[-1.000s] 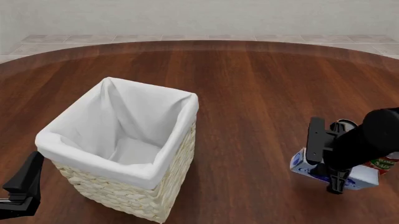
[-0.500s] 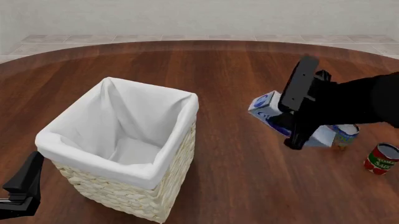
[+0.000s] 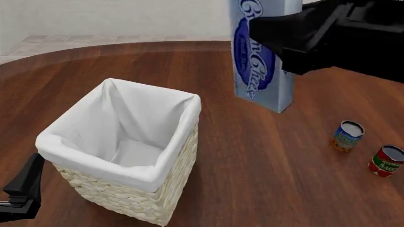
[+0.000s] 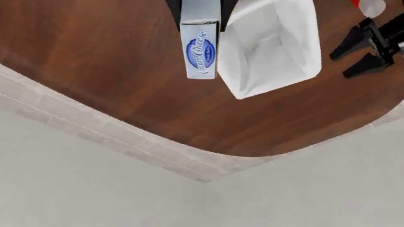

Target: Pick up the cream cheese box, and put it in the basket.

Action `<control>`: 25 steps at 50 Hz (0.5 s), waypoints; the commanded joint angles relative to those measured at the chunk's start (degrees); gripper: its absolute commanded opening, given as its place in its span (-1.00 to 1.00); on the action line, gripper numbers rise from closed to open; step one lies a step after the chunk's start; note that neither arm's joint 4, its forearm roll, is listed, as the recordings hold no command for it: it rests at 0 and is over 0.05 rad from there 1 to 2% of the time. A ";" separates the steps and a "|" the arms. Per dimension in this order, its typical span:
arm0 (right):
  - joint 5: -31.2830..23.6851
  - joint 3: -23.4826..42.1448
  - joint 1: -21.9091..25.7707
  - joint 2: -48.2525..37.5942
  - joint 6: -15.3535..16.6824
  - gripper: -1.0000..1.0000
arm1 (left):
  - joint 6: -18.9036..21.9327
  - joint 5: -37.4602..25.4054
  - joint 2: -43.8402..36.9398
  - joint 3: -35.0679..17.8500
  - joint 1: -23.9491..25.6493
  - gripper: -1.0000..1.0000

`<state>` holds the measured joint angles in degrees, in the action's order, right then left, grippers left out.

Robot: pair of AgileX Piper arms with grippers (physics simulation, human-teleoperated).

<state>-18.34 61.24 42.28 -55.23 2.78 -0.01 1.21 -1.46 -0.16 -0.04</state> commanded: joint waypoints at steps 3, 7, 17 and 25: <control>13.36 -3.36 7.92 7.94 -17.91 -1.00 | 0.00 -0.01 0.02 0.00 0.00 1.00; 17.10 -5.28 10.37 7.48 -20.34 -1.00 | 0.01 -0.01 0.01 0.00 0.00 1.00; 22.09 -7.31 17.24 6.73 -17.97 -1.00 | 0.01 -0.01 0.02 0.00 -0.01 1.00; 23.90 -4.17 17.48 -4.32 -15.16 -1.00 | 0.00 -0.01 0.01 0.00 0.00 1.00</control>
<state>1.39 55.56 57.21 -52.36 -12.32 0.00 1.20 -1.45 -0.16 -0.04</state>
